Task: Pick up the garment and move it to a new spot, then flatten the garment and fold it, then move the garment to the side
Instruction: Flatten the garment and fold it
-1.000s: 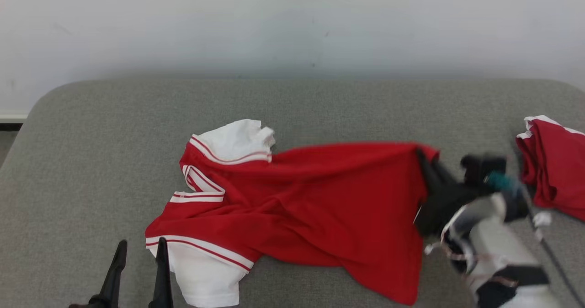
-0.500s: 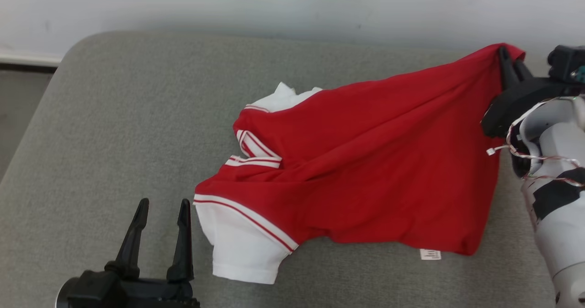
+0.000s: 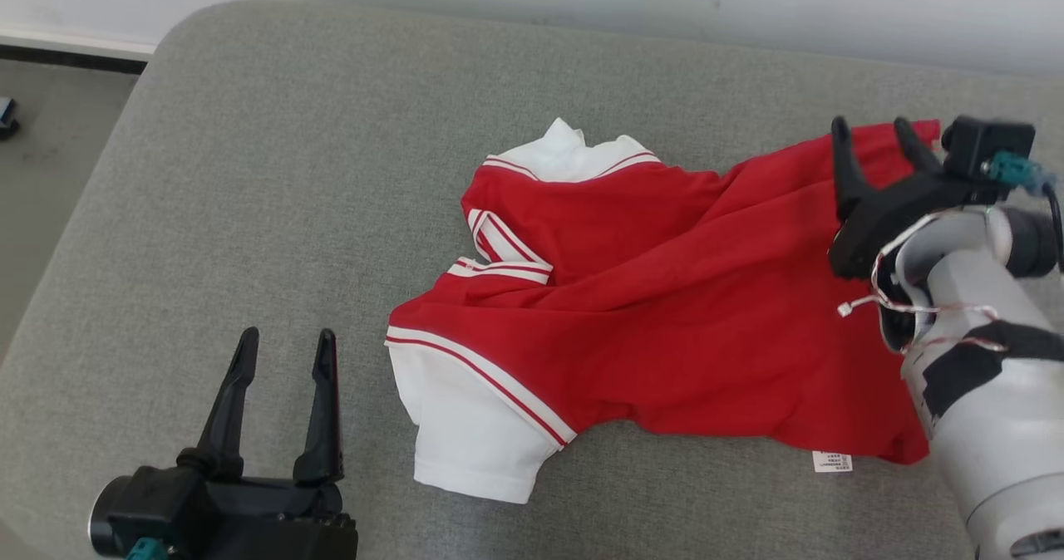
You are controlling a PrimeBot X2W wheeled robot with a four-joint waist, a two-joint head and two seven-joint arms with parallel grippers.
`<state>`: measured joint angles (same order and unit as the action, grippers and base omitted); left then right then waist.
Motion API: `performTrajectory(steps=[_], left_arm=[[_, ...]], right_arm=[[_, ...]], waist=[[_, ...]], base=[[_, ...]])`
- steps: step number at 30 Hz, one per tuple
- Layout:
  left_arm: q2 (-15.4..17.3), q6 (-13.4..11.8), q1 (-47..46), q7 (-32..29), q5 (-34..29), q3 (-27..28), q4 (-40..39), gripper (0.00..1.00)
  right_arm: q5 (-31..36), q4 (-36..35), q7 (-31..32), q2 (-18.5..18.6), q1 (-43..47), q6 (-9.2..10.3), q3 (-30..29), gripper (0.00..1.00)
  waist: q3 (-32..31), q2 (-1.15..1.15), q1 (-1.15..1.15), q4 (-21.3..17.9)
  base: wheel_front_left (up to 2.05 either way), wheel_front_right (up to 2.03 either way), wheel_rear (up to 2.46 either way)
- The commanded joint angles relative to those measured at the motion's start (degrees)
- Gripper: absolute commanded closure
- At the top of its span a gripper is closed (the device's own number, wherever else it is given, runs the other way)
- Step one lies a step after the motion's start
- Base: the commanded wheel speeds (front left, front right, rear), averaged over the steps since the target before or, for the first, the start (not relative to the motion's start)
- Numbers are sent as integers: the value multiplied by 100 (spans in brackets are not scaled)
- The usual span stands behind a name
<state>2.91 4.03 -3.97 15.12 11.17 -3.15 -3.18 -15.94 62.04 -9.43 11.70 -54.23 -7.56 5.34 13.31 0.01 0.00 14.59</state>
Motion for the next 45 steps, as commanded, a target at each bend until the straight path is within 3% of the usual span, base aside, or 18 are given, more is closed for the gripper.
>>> performTrajectory(steps=[1, 13, 21, 29, 30, 31, 32, 33, 35, 37, 38, 45], left_arm=[[0, -6, 111, 1, -15, 52, 34, 0], [-1, 4, 545, 1, -92, 371, 74, 0], [-1, 31, 670, 1, -115, 476, 80, 0], [-1, 53, 623, 1, -137, 495, 108, 0], [-1, 59, 610, 1, -137, 487, 110, 0], [-1, 63, 597, 1, -130, 483, 110, 0], [-2, 65, 588, 1, -122, 476, 112, 0], [-2, 66, 583, 1, -115, 472, 115, 0], [-1, 67, 581, 1, -101, 462, 120, 0], [-1, 66, 578, 1, -93, 459, 122, 0], [-1, 68, 574, 1, -88, 458, 123, 0], [-1, 77, 535, 1, -79, 502, 137, 0]], right_arm=[[-149, -25, -72, -40, 198, 17, 47, 0], [-987, -888, 155, 52, 1858, 17, 448, 0], [-871, -1341, 517, -217, 2868, 16, 12, 0], [-511, -1750, 1062, -499, 3222, 17, -226, 0], [-470, -1778, 1152, -528, 3235, 17, -258, 2], [-440, -1814, 1240, -561, 3242, 17, -292, 38], [-405, -1847, 1309, -580, 3253, 17, -348, 56], [-373, -1865, 1398, -601, 3274, 17, -412, 65], [-294, -1874, 1583, -661, 3339, 17, -536, 71], [-211, -1906, 1743, -700, 3378, 17, -647, 84], [-172, -1913, 1812, -714, 3403, 17, -721, 100], [152, -2159, 2114, -797, 3520, 17, -995, 100]], waist=[[-236, -1, 0, -202], [-735, -1, 0, -864], [-815, -1, 0, -1049], [-808, -1, 0, -1033], [-803, -1, 0, -1019], [-798, -1, 0, -1006], [-791, -1, 0, -993], [-784, -1, 0, -981], [-772, -1, 0, -956], [-754, -1, 0, -931], [-745, -1, 0, -920], [-690, -1, 0, -898]], base=[[0, 0, 0], [0, 0, 0], [0, 0, 0], [0, 0, 0], [0, 0, 0], [0, 0, 0], [0, 0, 0], [0, 0, 0], [0, 0, 0], [0, 0, 0], [0, 0, 0], [0, 0, 0]])
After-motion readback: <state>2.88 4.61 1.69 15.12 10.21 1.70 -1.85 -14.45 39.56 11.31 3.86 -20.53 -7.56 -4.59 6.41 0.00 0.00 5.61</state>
